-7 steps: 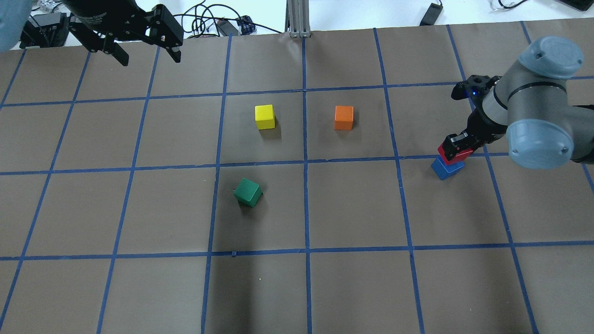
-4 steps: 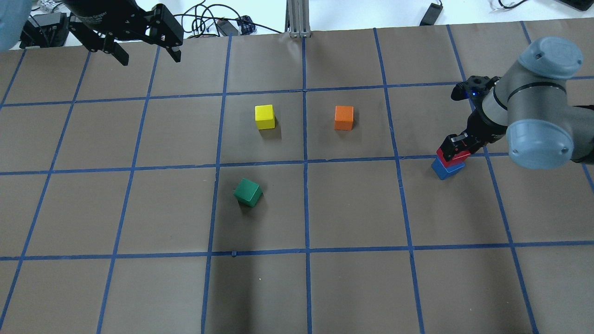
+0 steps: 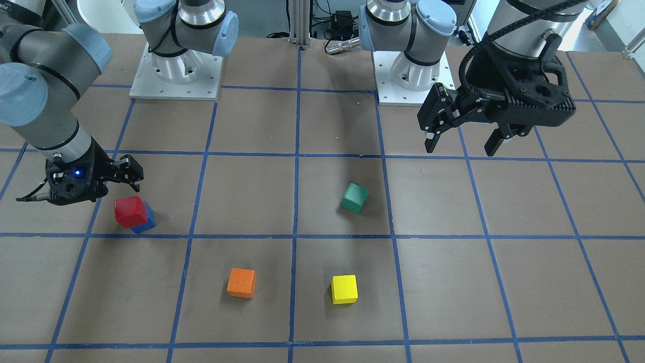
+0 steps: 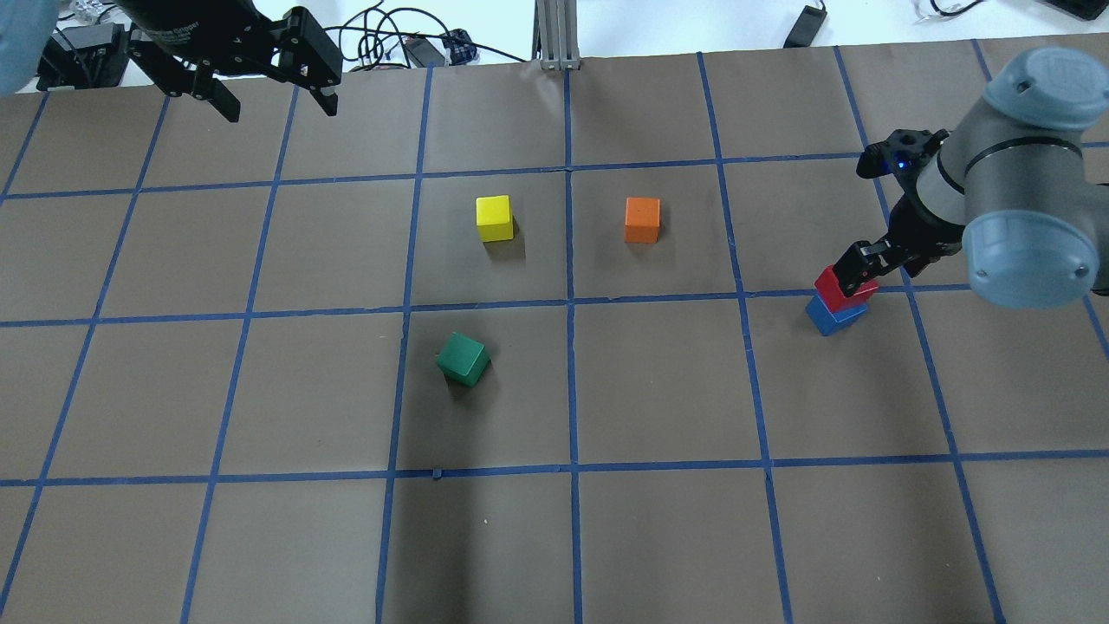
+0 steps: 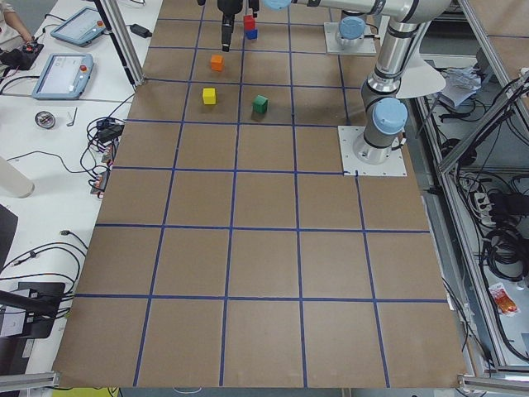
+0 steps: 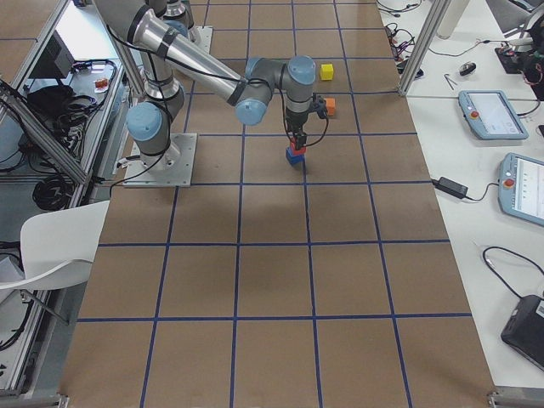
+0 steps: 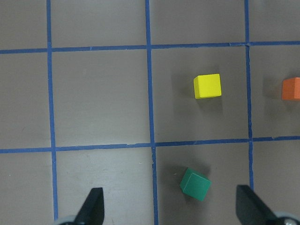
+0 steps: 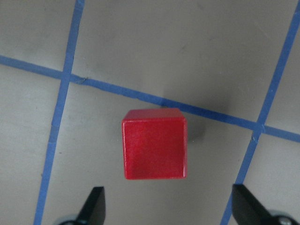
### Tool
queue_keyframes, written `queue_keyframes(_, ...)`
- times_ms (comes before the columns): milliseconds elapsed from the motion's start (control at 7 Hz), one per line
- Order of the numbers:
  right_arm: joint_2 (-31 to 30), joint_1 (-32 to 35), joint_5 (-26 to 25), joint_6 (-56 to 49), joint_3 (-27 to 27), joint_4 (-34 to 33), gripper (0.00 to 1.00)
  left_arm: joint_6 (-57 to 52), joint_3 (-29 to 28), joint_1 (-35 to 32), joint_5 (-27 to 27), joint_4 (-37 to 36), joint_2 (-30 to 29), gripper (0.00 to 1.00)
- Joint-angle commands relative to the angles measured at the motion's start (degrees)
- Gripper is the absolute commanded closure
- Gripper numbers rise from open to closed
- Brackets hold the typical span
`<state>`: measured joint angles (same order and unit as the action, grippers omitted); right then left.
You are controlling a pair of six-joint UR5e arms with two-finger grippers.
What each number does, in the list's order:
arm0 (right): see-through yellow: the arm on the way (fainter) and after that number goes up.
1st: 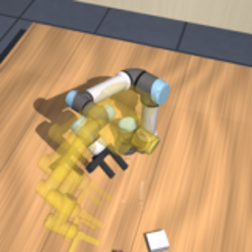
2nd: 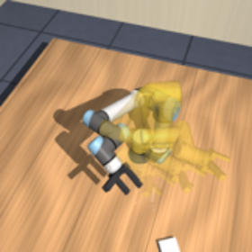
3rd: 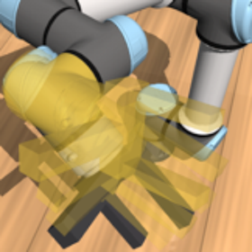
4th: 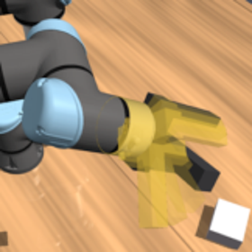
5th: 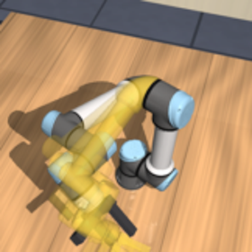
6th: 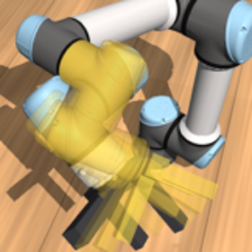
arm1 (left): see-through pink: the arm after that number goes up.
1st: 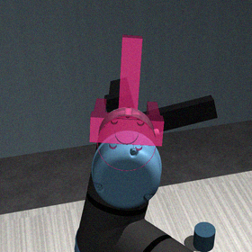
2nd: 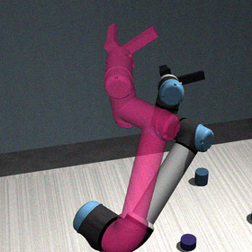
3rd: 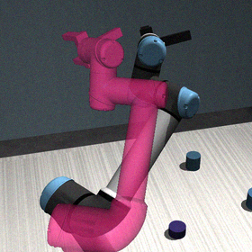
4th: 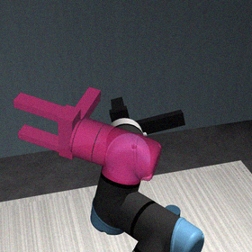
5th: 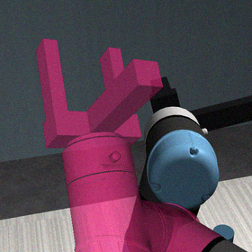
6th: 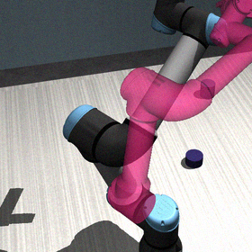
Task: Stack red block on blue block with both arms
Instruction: 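Open the right gripper and raise it away from the stack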
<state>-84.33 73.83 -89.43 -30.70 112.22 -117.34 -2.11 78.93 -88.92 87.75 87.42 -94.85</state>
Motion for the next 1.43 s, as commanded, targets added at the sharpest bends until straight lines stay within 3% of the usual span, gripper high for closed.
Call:
queue_keyframes(0,-5.47,0.0,0.04,9.98,-6.36,14.7,0.0,0.0,-0.09,-0.03,-0.04,-0.06,-0.07,0.0)
queue_keyframes(143,-7.06,0.09,0.48,19.27,-9.97,20.34,0.0,0.0,0.0,-0.03,-0.04,0.03,0.02,0.0)
queue_keyframes(571,-8.48,7.17,0.83,31.17,-17.38,27.68,0.0,0.0,0.09,-0.03,0.05,0.03,0.02,0.0)
queue_keyframes(857,-8.93,13.42,0.23,42.61,-16.95,27.17,0.0,0.0,0.09,-0.03,-0.04,0.03,0.02,0.0)
queue_keyframes(1286,-9.1,14.85,0.14,42.22,-15.37,26.73,0.0,0.0,0.0,0.06,-0.04,0.03,0.02,0.0)
